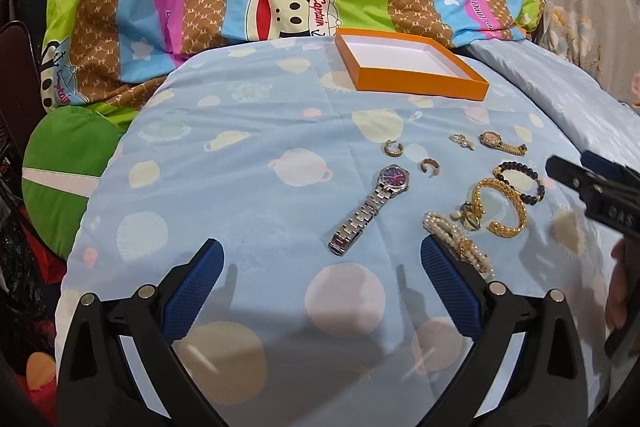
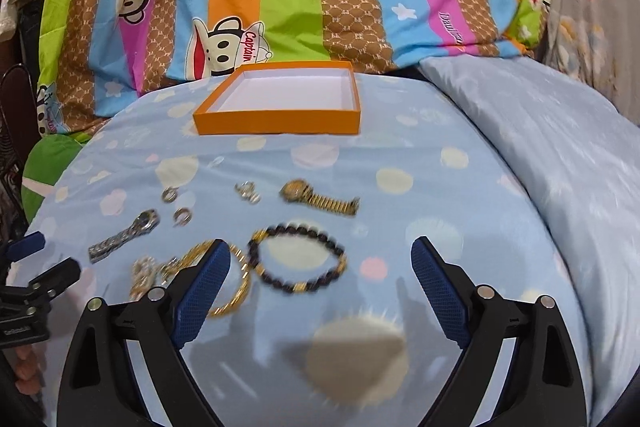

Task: Organize jewelry
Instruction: 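Grasp the gold watch with the right tool while the left tool grasps the pearl bracelet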

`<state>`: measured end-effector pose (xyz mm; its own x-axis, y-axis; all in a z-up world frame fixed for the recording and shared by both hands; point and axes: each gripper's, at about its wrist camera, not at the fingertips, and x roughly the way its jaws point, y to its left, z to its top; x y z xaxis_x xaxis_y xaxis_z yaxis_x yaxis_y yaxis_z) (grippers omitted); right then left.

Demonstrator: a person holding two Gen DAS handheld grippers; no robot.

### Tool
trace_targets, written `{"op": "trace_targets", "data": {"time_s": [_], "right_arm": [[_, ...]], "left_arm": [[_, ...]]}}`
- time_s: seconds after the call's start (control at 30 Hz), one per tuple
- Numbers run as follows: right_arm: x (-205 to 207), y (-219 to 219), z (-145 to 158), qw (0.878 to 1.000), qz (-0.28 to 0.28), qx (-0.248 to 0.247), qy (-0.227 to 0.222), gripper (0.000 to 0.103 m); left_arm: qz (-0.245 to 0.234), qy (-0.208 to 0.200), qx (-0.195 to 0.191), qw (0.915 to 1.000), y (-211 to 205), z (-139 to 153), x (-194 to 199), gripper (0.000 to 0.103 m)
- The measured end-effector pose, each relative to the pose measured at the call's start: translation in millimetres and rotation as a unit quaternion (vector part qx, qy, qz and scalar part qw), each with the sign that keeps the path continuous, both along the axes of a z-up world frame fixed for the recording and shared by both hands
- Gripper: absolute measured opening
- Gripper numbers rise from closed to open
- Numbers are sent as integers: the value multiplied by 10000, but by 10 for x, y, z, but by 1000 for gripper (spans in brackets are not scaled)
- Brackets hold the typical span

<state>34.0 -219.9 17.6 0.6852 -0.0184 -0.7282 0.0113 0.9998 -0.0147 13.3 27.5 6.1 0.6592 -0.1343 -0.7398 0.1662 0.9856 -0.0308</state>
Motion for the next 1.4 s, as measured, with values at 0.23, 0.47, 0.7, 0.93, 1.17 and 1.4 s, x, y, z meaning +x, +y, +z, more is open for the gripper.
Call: {"op": "trace_targets", "data": {"time_s": [0.23, 0.47, 0.7, 0.93, 1.17, 1.4], "right_arm": [[489, 17, -190, 9970, 717, -108, 278, 72], [818, 94, -371, 9907, 1228, -194, 562, 62], [848, 68, -435, 9871, 1408, 66, 762, 40], [801, 81, -405, 9877, 1372, 104, 739, 21], [699, -11, -390, 9916, 1053, 186, 723, 21], [680, -51, -388, 9926, 963, 254, 699, 21]], "left_arm": [[-158, 62, -61, 9998, -117, 8, 64, 97], [-358, 246, -376, 9983, -275, -23, 87, 97], [-652, 358, -322, 9967, -529, -78, 42, 97], [-692, 456, -181, 9964, -764, -156, 57, 97], [-514, 585, -146, 9969, -758, -252, 93, 81], [-449, 429, -91, 9980, -715, -242, 75, 58]]}}
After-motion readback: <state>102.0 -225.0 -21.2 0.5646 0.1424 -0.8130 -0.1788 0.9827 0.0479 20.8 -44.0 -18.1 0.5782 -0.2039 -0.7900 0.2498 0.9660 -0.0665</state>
